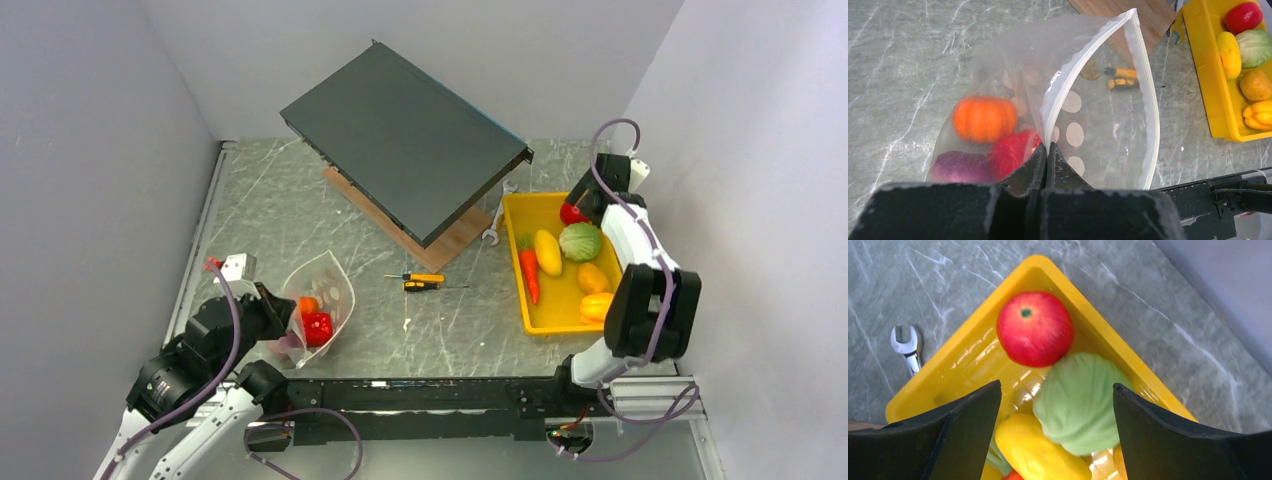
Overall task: Place the food in the zip-top bag and seal the zipper
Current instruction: Pick up the fake vegetable from the bin.
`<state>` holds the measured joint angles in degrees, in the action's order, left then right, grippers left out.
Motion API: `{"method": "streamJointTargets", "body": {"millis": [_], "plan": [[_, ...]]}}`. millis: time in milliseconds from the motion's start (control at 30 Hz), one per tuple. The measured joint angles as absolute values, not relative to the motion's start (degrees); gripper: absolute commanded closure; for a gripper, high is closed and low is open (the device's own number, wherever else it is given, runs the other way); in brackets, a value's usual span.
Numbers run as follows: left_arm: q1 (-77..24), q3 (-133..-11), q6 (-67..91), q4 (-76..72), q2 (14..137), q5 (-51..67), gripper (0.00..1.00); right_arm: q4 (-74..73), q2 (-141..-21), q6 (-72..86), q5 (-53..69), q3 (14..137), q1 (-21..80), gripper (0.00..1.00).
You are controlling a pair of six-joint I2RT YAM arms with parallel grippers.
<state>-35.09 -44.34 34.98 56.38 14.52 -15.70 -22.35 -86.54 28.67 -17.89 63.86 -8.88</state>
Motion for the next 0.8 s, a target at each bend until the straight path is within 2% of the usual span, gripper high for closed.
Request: {"method": "streamJointTargets", "body": {"millis": [333,633,733,800], "plan": [[-35.1,-44.3,34.9,56.4,15.4,-15.7,1.0,-23.0,-103.3,24.6,-15.8,76.2,-8.9,0.14],[-35.1,-44.3,34.9,56.4,16.9,-15.7,1.0,-22.2,-109.9,22.2,-14.4,77.3,-8.9,0.13],[-35.1,-44.3,34.9,56.4,16.9,-15.7,1.0,-22.3,-112.1,21.8,-14.4,79.3,-8.9,0.15],[-35.1,-44.3,34.9,56.4,16.9,-15.7,1.0,-22.9,-113.3,21.6,-14.5,80.2,-9.0,0.24]]}}
